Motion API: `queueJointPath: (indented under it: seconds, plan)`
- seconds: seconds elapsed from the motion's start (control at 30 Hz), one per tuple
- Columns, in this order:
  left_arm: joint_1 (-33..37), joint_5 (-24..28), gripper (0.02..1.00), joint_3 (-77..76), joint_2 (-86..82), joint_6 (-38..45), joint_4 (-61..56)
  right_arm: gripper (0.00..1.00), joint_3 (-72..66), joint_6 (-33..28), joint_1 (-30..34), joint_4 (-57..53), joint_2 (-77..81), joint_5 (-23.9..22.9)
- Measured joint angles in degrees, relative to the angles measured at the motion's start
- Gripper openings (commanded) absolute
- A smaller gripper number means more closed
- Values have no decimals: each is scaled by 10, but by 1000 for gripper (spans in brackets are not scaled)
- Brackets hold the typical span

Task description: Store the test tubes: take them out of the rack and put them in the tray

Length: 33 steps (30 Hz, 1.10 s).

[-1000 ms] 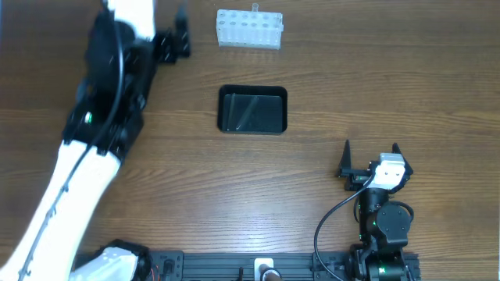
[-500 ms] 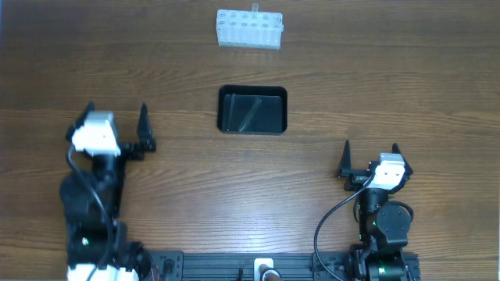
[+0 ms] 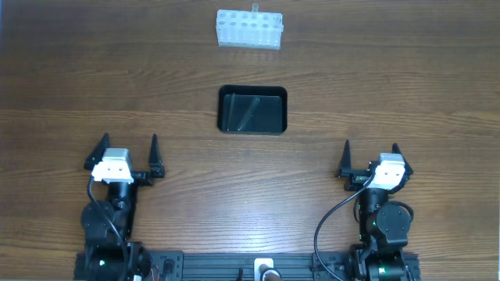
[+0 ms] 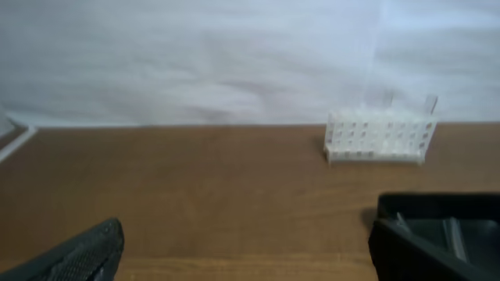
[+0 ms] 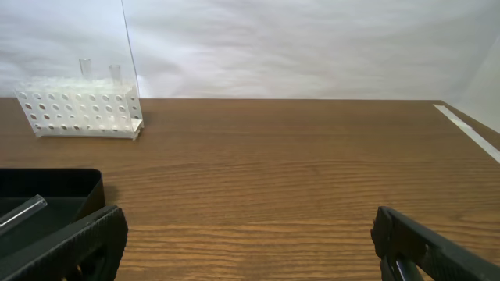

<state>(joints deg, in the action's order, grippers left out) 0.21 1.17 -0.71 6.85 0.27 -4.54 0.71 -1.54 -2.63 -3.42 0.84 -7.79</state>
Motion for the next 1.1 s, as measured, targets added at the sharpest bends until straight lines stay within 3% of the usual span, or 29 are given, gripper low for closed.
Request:
queueJointPath:
  seconds: [0.2, 1.1]
  plan:
    - [0, 2, 1000, 1, -52, 0, 87, 993, 0, 0, 0, 0, 0, 0]
    - [0, 2, 998, 1, -60, 0, 87, 991, 0, 0, 0, 0, 0, 0]
